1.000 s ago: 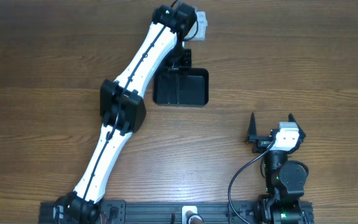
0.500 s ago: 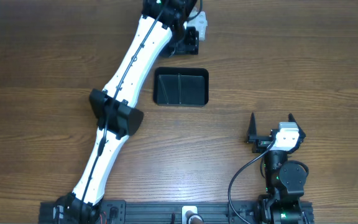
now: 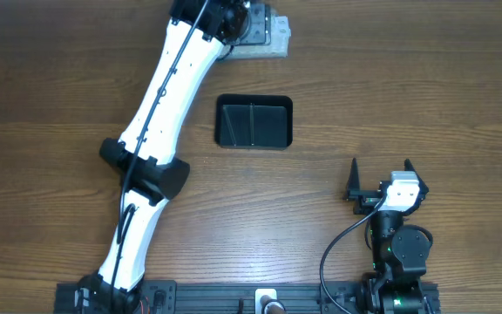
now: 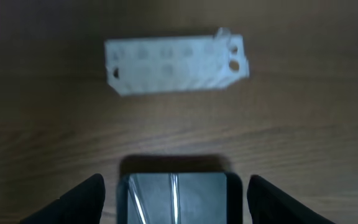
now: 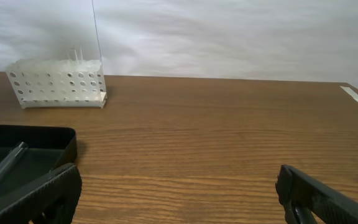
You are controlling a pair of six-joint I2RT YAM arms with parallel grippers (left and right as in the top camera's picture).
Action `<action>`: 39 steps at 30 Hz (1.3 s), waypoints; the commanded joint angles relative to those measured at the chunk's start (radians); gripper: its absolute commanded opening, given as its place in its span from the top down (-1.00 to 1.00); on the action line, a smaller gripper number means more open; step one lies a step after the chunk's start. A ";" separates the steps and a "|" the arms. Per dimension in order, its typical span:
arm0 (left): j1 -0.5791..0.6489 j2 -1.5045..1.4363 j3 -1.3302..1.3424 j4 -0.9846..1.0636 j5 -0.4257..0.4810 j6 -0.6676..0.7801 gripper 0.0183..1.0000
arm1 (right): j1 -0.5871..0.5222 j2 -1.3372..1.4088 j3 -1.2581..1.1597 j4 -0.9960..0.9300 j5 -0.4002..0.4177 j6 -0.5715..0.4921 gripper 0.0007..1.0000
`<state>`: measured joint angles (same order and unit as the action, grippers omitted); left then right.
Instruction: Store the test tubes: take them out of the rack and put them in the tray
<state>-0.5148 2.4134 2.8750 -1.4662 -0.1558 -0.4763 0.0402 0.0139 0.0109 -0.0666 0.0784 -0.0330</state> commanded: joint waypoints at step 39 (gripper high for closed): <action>0.168 -1.108 -1.833 1.357 -0.105 0.000 -1.00 | 0.006 -0.009 -0.005 -0.004 -0.005 0.002 -0.99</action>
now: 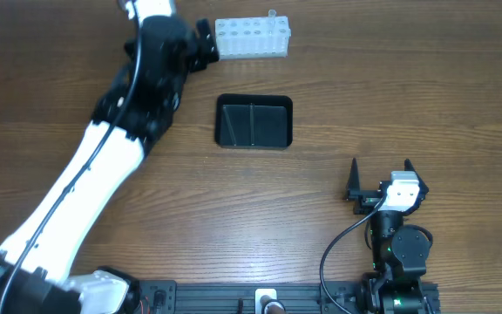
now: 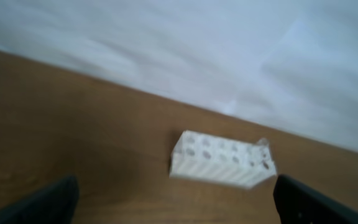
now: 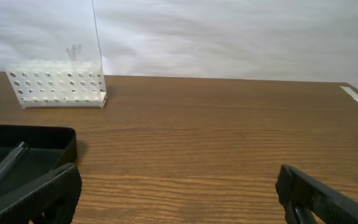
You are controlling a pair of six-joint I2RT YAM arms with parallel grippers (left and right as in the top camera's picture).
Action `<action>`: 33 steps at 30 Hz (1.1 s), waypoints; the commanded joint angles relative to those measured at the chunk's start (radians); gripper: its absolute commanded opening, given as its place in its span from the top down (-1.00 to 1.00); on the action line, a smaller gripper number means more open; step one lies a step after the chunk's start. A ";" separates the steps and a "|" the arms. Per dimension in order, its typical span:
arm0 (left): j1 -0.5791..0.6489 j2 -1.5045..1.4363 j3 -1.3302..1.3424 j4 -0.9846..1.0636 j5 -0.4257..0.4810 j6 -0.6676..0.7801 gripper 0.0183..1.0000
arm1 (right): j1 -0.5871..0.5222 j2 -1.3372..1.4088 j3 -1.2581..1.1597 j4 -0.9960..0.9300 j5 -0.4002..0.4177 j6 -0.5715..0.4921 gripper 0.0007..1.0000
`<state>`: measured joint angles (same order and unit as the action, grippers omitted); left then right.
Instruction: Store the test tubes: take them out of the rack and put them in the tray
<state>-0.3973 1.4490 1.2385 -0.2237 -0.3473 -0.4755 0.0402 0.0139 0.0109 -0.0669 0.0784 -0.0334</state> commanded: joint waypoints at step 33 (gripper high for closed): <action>0.396 -0.915 -1.127 0.764 0.299 0.000 -1.00 | 0.006 -0.009 -0.005 -0.004 -0.006 0.003 -0.99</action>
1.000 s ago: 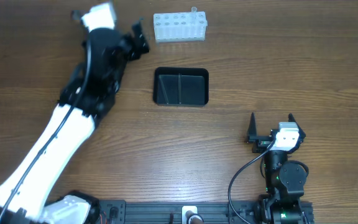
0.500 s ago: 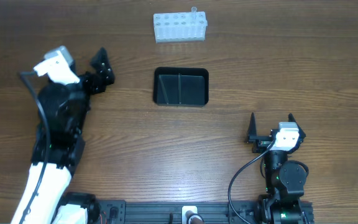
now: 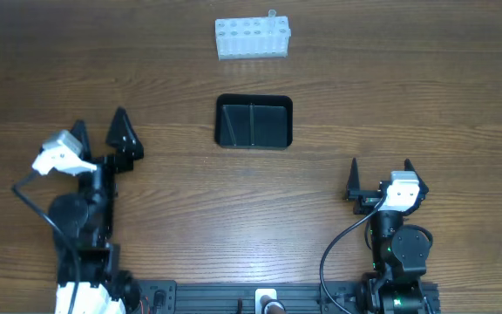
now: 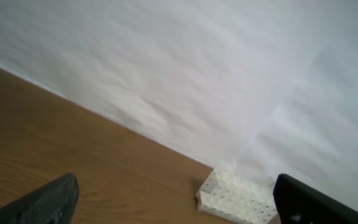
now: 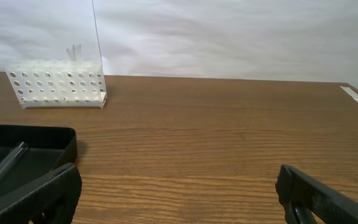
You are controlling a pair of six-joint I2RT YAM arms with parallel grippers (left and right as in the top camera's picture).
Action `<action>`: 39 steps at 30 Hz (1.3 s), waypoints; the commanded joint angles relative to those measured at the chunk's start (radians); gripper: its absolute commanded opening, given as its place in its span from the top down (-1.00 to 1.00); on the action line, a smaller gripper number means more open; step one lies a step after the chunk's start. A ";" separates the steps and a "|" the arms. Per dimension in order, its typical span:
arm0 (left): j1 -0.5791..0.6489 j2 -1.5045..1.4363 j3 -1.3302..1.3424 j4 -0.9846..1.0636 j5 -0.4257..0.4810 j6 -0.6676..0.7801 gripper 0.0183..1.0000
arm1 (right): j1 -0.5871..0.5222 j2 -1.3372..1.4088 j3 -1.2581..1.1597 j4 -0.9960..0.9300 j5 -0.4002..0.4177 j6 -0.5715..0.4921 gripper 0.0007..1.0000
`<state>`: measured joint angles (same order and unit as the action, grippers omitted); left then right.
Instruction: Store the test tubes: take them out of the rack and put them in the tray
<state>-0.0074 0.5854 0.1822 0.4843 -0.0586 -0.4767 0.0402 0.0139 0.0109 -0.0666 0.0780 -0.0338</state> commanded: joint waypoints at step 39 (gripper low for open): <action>0.066 -0.583 -0.177 -0.557 0.017 0.239 -1.00 | 0.006 -0.009 -0.005 -0.004 -0.005 0.003 -0.99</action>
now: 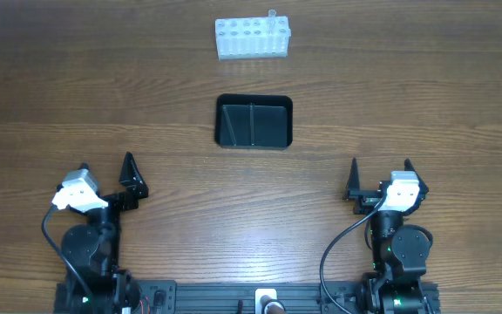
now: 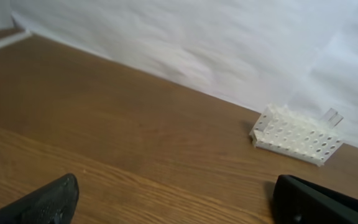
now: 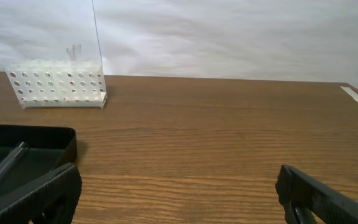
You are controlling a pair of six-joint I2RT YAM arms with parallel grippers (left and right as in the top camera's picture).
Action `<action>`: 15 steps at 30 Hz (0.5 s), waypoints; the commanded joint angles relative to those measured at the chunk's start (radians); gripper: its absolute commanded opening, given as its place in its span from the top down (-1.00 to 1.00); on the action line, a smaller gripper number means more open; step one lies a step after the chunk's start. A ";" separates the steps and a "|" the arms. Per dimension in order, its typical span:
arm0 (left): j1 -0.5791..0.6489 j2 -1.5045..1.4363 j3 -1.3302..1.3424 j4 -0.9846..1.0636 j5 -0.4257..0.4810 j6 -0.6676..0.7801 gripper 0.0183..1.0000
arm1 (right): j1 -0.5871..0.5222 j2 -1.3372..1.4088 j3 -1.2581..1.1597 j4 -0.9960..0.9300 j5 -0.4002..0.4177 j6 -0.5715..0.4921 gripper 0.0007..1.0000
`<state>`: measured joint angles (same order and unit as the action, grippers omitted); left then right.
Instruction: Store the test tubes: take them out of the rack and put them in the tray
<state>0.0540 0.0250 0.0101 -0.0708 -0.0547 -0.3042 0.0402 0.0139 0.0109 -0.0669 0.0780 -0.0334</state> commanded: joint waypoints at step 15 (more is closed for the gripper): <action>0.004 -0.022 -0.005 -0.002 0.026 0.271 -0.99 | 0.006 -0.009 -0.005 -0.004 -0.005 0.003 -0.98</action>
<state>0.0540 0.0139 0.0101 -0.0711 -0.0505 -0.1112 0.0402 0.0139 0.0109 -0.0669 0.0780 -0.0334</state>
